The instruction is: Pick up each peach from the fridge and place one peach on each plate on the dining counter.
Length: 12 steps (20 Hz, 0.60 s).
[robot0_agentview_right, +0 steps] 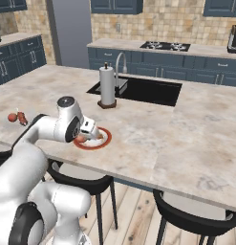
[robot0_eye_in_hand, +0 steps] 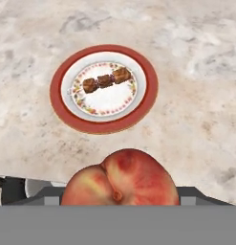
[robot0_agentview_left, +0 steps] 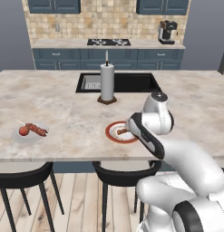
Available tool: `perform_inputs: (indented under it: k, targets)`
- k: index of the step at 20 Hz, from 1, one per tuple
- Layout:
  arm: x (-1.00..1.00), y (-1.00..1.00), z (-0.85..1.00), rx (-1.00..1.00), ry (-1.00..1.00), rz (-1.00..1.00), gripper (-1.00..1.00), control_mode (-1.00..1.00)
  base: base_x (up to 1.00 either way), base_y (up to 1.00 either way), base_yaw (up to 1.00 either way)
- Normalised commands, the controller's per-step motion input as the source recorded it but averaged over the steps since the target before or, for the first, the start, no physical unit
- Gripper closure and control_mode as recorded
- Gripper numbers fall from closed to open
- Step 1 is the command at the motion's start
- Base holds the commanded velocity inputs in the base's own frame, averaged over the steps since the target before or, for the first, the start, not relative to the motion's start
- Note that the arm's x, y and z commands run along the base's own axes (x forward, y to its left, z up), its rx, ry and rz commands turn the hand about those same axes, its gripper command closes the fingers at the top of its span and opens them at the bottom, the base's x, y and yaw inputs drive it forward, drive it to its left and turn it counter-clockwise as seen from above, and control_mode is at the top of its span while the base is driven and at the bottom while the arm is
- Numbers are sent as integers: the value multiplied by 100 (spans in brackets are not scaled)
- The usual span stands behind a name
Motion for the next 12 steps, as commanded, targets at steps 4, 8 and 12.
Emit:
perform_inputs:
  k: [4,8,12]
  targets:
    - [54,0,-36,-3,20,5,100,-100,0,0,0]
    - [49,0,-49,-5,20,4,100,-100,0,0,0]
    - [42,0,-49,-2,5,3,100,-100,0,0,0]
